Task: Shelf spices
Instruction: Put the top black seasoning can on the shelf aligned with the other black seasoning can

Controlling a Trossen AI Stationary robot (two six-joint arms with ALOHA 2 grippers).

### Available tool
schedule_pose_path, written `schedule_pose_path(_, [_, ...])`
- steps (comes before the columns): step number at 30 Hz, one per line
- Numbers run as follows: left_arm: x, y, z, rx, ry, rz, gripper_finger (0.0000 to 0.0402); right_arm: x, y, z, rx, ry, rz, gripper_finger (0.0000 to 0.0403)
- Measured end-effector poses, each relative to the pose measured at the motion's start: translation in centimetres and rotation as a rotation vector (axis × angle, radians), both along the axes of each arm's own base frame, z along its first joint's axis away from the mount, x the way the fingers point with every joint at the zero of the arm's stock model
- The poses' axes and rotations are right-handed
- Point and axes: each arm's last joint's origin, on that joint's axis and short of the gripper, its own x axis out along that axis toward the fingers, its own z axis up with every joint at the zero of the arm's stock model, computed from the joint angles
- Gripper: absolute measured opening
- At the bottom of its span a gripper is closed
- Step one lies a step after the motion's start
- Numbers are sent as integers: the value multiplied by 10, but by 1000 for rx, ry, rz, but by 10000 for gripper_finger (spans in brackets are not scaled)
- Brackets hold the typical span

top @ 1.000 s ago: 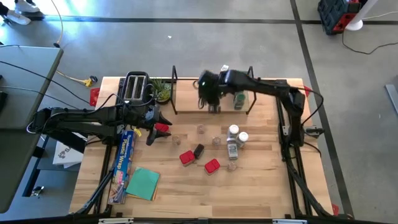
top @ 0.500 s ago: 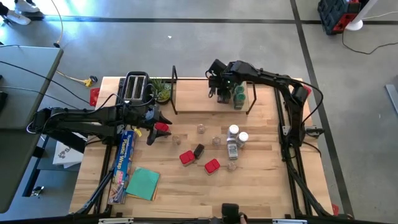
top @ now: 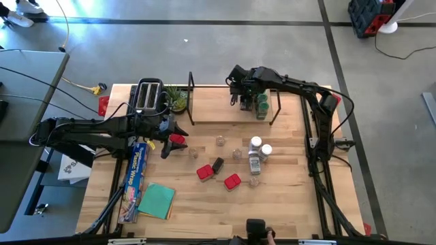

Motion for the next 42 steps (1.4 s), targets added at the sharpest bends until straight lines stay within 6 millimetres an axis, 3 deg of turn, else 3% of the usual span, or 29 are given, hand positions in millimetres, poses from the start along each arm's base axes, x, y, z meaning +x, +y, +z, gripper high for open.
schedule_pose_path(18, [0,0,0,0,0,1,255,8,13,2,-139,157,218,167])
schedule_pose_path(25, [0,0,0,0,0,1,255,7,19,7,-111,122,137,167])
schedule_pose_path(34, [1,0,3,2,-30,1,255,-9,-1,8,39,28,-28,164])
schedule_pose_path(42, [1,0,3,1,-30,1,255,-16,-14,7,111,-30,-62,129])
